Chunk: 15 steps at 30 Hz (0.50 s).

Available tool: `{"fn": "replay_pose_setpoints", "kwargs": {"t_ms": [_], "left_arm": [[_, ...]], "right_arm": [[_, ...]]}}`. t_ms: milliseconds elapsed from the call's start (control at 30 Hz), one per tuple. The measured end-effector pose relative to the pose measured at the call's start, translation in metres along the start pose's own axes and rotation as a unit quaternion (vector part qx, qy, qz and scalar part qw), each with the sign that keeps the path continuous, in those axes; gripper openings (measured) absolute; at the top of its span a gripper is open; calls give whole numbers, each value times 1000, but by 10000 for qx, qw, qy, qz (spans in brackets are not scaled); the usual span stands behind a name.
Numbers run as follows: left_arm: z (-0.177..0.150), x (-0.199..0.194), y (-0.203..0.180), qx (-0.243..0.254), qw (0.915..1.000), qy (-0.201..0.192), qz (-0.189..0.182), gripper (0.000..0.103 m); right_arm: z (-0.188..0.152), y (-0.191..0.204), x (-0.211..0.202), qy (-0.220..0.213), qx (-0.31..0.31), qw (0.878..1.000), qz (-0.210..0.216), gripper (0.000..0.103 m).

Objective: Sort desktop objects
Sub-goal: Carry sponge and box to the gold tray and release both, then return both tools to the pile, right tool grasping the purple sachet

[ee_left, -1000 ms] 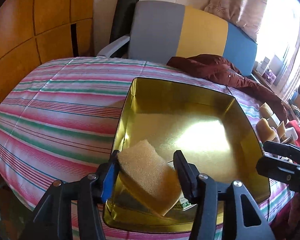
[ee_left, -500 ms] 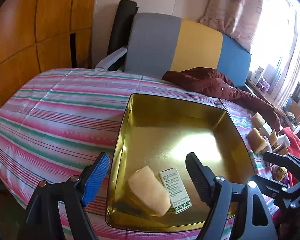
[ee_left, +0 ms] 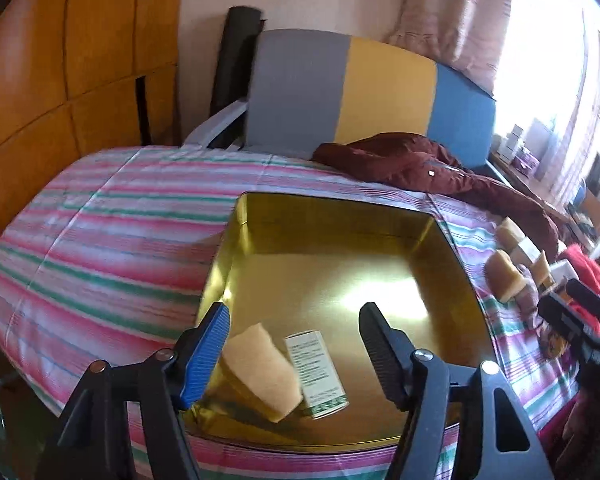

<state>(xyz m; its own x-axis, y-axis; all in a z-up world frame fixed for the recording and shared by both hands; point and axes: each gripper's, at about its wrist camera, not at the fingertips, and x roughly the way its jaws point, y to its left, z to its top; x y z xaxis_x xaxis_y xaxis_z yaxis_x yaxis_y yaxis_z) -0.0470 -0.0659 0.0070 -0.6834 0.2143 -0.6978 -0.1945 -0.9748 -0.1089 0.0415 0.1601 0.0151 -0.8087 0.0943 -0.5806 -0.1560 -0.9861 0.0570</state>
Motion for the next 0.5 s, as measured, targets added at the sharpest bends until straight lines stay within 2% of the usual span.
{"fn": "replay_pose_setpoints", "kwargs": {"t_ms": [100,267,400,500], "left_arm": [[3,-2,-16,228,9996,-59,-133,68],[6,-2,-37,302,9981,-52,-528,69],[7,-1,-58,496,9953,-87,-823,83],[8,-1,-78,741,9903,-36,-1174,84]], "right_arm": [[-2,-30,-2,129,481,9988,-20,103],[-12,-84,-17,231,1148,9923,-405,103],[-25,-139,-39,440,1545,9828,-909,103],[-34,-181,-58,543,1825,9738,-1242,103]]}}
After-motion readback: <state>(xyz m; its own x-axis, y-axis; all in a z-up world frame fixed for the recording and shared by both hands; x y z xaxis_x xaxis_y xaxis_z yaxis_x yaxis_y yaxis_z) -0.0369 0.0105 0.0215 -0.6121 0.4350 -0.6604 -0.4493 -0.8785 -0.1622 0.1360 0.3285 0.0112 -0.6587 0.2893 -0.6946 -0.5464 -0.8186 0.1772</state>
